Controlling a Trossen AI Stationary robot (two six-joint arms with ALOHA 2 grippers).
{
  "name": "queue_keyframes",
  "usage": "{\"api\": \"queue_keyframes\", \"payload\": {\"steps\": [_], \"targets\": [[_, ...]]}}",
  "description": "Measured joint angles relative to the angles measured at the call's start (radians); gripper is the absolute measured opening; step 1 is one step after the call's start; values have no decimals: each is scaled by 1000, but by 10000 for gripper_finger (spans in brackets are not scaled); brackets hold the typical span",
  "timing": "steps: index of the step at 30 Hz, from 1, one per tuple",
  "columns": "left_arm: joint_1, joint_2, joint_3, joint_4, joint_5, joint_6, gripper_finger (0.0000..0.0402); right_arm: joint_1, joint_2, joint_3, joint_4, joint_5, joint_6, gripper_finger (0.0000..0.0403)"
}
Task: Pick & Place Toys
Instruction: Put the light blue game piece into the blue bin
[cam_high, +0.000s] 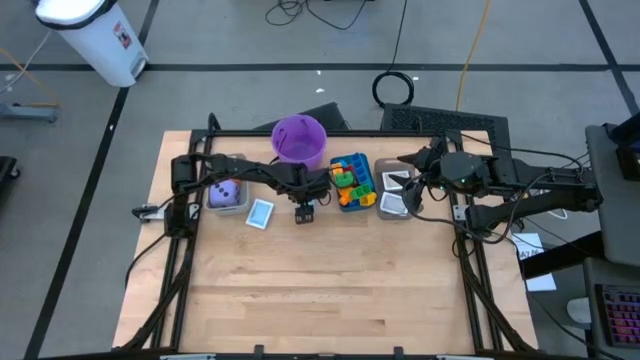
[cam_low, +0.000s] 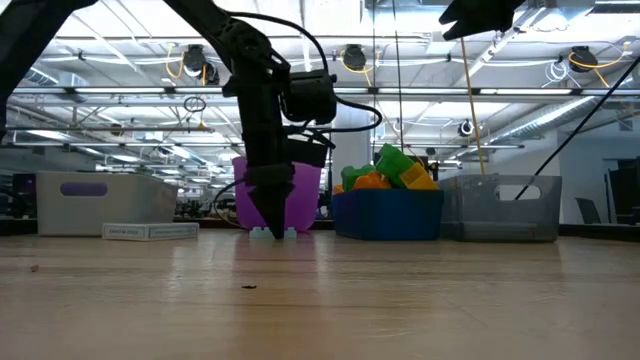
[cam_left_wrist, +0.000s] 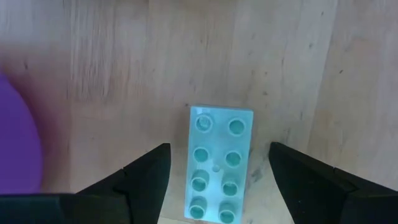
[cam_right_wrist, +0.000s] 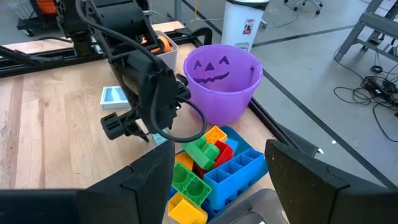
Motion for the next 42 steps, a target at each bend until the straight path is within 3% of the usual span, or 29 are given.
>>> {"api": "queue_keyframes", "payload": {"steps": [9,18,24,29,37,42], "targets": [[8,4,0,-1,39,-9,265,0,0,0,0,0,0,242],[17,5,-1,-5,110,-64,145,0,0,0,0,0,0,242],[4,8,12,4,196,-163,140,0,0,0,0,0,0,242],[-29,14,89,-33,224,-156,140,0,0,0,1,-1,0,242],[-46,11,337,-195,127,-73,140,0,5,-1,2,-137,205,242],[-70,10,510,-258,-35,29,140,0,15,-54,45,-159,453,242]]}}
